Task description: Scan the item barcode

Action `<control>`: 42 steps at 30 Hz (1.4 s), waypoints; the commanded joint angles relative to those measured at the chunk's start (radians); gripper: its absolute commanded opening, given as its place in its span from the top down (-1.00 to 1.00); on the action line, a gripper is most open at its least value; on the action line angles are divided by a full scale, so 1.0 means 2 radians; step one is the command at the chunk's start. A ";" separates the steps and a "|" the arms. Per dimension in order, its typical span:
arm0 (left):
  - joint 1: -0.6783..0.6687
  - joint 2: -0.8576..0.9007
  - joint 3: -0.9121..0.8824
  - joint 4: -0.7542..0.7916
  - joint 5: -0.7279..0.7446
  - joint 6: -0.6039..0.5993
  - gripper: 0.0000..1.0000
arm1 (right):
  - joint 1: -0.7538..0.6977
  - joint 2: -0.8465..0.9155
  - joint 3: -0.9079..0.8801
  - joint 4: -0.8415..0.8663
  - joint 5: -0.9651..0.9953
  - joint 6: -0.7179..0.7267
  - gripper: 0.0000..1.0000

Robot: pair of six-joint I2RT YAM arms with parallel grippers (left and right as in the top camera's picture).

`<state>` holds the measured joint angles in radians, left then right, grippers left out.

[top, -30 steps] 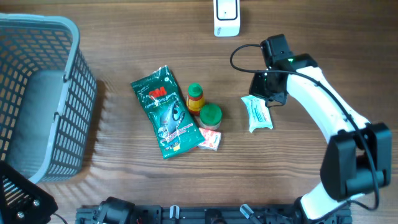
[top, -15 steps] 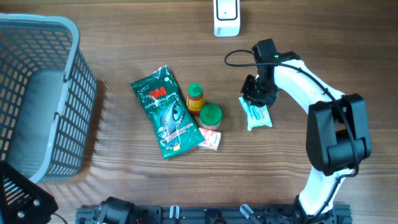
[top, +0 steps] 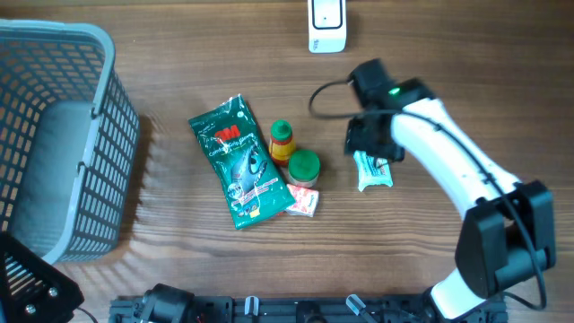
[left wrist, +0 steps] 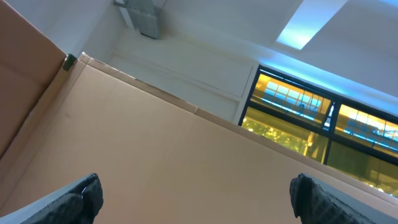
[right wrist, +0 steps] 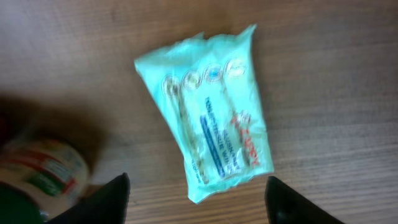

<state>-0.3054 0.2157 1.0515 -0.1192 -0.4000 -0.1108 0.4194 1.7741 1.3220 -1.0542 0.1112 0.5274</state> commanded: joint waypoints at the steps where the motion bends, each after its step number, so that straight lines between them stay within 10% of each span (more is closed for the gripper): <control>1: 0.002 -0.005 -0.003 0.000 -0.007 -0.001 -1.00 | 0.035 0.002 -0.041 0.029 0.087 -0.002 -0.74; 15: 0.002 -0.005 -0.003 0.000 -0.007 -0.001 -1.00 | 0.053 0.011 -0.163 0.164 0.133 -0.030 -0.44; 23: 0.002 -0.005 -0.003 0.001 -0.007 -0.001 -1.00 | 0.053 0.071 -0.163 0.172 0.110 -0.041 0.21; 29: 0.002 -0.005 -0.003 0.002 -0.007 -0.001 -1.00 | 0.052 0.071 -0.139 0.149 -0.006 -0.041 0.91; 42: 0.002 -0.005 -0.003 0.002 -0.007 -0.001 -1.00 | -0.090 -0.057 -0.072 0.093 -0.405 -0.157 0.91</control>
<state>-0.3054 0.2157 1.0515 -0.1184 -0.3996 -0.1108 0.3264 1.7439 1.1549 -0.8532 -0.4046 0.3069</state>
